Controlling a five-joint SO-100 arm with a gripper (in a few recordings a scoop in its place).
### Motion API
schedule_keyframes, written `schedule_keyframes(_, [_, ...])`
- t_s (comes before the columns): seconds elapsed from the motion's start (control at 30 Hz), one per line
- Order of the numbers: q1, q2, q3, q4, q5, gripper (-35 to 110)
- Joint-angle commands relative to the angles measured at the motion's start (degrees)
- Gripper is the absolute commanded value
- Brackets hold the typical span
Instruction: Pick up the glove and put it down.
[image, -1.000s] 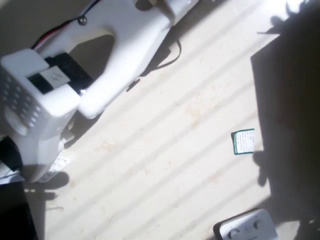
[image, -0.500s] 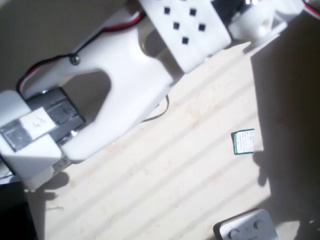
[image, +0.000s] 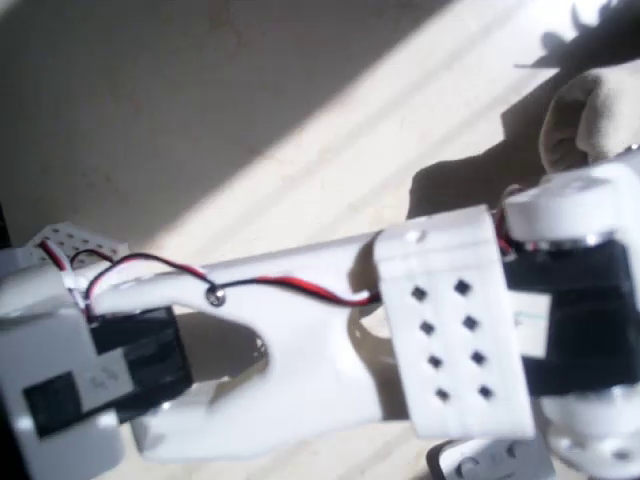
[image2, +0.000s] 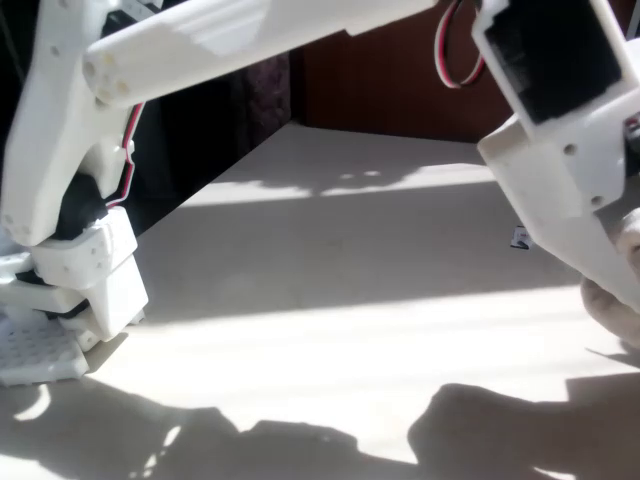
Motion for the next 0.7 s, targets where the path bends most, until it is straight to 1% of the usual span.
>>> schedule_keyframes(0.0, [4.66,5.1,-1.23,1.05,-0.62,0])
schedule_keyframes(0.23, [11.16,3.78,-0.79,1.14,-0.62,0])
schedule_keyframes(0.33, [13.1,0.53,-0.53,1.14,-0.62,0])
schedule_keyframes(0.67, [14.59,-6.77,-0.35,1.14,-0.62,0])
